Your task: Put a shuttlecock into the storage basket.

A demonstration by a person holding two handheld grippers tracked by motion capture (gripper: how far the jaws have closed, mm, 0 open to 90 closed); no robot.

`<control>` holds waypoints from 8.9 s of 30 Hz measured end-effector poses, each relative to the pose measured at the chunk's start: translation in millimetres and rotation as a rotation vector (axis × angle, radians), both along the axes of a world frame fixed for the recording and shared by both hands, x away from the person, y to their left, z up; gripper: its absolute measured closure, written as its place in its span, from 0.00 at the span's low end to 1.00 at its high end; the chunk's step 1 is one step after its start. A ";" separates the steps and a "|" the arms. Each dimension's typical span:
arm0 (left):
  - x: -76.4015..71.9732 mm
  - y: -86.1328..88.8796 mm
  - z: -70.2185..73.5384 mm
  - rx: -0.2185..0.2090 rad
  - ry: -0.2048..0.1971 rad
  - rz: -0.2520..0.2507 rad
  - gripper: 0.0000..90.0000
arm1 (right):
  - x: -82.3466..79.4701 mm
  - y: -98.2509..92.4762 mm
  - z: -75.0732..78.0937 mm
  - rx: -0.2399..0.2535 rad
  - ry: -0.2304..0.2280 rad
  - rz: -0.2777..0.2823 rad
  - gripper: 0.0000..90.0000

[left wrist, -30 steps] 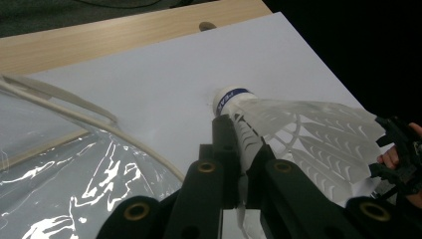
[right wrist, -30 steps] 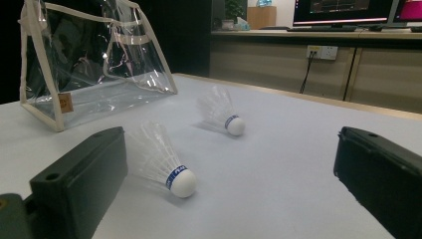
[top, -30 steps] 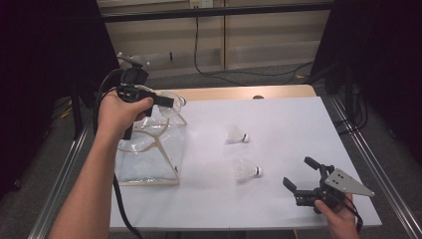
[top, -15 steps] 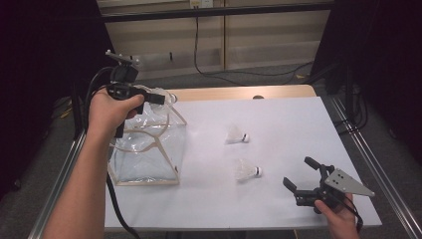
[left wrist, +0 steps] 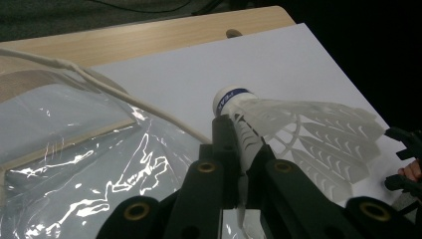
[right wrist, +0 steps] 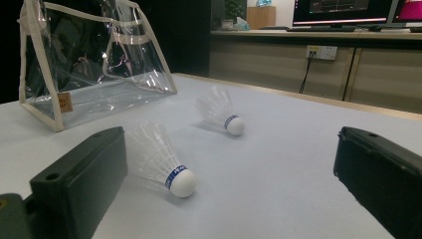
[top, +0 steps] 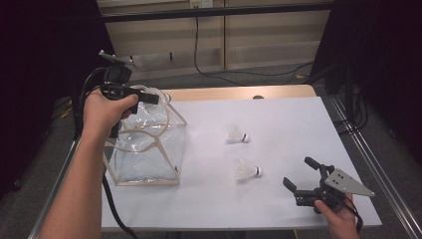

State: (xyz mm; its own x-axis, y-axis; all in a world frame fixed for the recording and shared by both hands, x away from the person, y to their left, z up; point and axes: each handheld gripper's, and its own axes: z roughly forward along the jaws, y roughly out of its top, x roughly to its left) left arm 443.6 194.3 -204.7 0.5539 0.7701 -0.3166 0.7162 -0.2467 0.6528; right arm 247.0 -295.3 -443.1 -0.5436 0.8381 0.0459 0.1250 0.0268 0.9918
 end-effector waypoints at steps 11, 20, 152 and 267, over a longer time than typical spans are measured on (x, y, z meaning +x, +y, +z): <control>2.7 6.8 -3.2 0.002 0.004 0.031 0.99 | -0.1 0.0 0.1 0.002 0.000 0.000 0.00; 4.0 11.1 -7.5 0.006 0.006 0.050 0.99 | -0.2 0.0 0.1 0.002 0.000 -0.001 0.00; -3.1 15.4 -26.0 -0.032 -0.012 0.027 0.56 | -0.7 -0.2 0.1 0.010 -0.001 0.002 0.00; -52.9 -101.3 -96.4 -0.017 -0.021 -0.384 0.16 | -1.5 0.2 0.9 0.016 -0.002 0.012 0.00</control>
